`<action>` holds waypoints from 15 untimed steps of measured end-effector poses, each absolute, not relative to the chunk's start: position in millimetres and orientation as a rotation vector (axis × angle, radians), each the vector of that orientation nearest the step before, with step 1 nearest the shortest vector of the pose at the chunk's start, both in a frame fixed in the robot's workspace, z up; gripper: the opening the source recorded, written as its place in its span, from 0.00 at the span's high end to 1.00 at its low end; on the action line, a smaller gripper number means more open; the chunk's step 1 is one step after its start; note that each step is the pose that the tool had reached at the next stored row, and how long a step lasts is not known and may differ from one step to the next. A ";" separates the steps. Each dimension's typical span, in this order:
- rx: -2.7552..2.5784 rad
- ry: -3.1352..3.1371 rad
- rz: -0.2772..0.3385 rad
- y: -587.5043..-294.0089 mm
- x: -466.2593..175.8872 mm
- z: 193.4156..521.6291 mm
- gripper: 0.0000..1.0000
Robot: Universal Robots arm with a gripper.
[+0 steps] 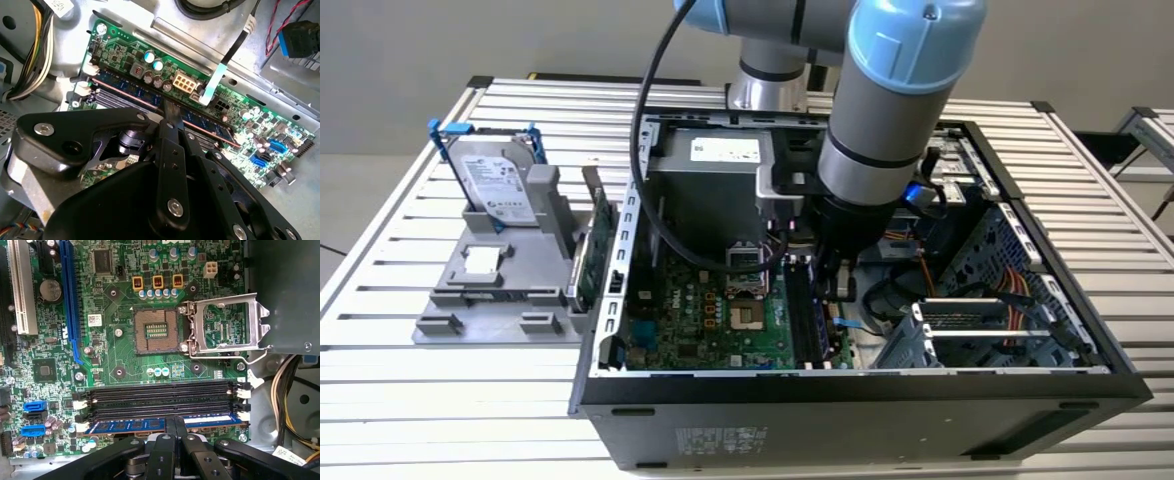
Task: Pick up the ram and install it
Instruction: 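Press down the ram until it locks into place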
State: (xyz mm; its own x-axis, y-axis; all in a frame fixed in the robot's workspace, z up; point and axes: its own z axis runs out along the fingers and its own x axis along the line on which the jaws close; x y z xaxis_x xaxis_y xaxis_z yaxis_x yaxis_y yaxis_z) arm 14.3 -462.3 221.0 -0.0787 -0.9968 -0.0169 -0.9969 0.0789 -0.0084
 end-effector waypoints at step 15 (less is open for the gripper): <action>-2.120 2.295 0.009 -462.3 14.3 255.7 1.00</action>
State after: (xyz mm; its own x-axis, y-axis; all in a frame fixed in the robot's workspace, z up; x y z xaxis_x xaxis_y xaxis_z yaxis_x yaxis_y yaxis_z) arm 14.3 -462.3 255.7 -0.0787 -0.9968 -0.0165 -0.9969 0.0788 -0.0077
